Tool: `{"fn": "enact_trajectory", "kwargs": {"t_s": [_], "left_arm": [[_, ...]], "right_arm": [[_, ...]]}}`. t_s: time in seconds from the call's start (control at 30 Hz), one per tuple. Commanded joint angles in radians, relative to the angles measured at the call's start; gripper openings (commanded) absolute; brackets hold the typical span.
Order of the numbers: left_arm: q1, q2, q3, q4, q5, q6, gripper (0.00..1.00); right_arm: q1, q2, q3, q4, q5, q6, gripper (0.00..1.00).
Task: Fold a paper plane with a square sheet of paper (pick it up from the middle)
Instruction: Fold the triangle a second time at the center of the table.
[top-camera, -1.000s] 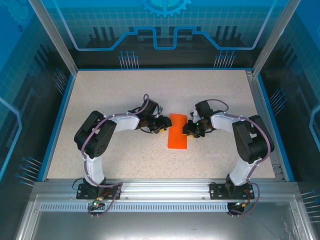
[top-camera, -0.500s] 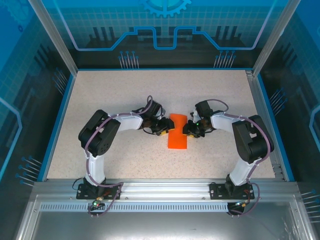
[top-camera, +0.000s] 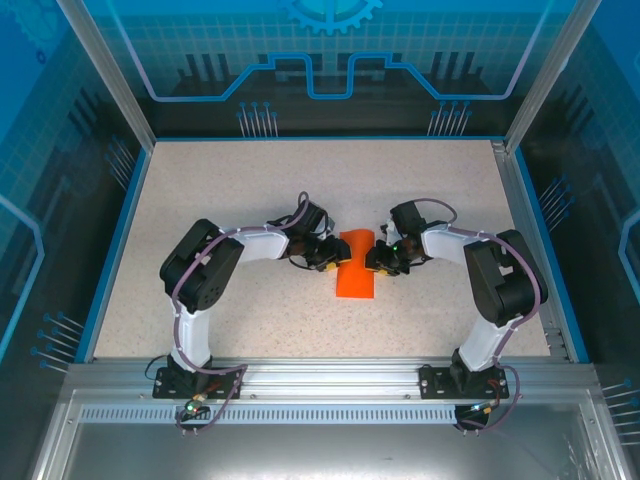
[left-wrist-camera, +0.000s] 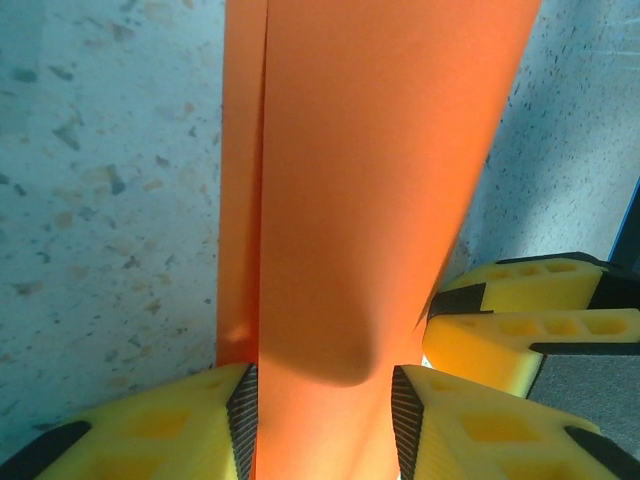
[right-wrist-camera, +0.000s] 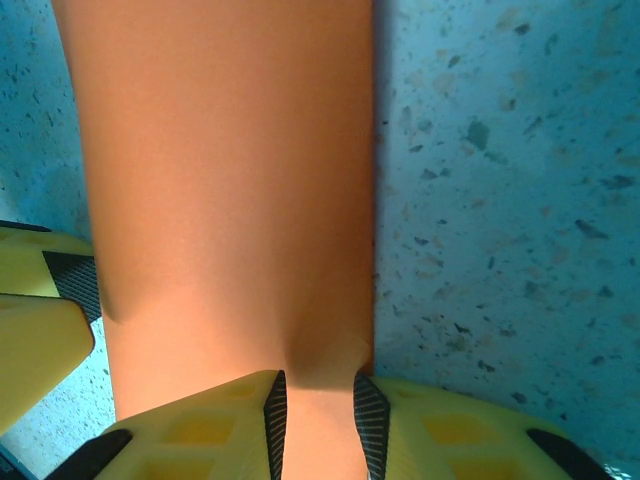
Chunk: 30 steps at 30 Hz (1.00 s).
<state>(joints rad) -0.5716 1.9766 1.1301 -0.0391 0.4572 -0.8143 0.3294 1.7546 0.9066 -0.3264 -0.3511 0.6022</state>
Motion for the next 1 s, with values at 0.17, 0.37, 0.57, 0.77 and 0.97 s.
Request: {"fn": "enact_trajectory", "kwargs": {"t_s": [0.17,0.37,0.57,0.77,0.97], "left_arm": [[-0.003,-0.009,-0.009,0.051,0.039,-0.047,0.42],[0.012,0.009,-0.054,0.217,0.105,-0.116,0.47],[0.029,0.039,-0.055,0.343,0.174,-0.158,0.49],[0.037,0.063,-0.023,0.335,0.189,-0.141,0.52],[0.046,0.058,-0.009,0.284,0.188,-0.125,0.47]], "right_arm": [[0.011,0.072,-0.052,-0.026,0.072,-0.004,0.30],[0.011,0.071,-0.051,-0.031,0.074,-0.007,0.30],[0.010,0.075,-0.048,-0.029,0.077,-0.005,0.30],[0.010,0.088,-0.052,-0.017,0.070,0.003,0.30],[0.010,0.076,-0.050,-0.016,0.059,0.004,0.30]]}}
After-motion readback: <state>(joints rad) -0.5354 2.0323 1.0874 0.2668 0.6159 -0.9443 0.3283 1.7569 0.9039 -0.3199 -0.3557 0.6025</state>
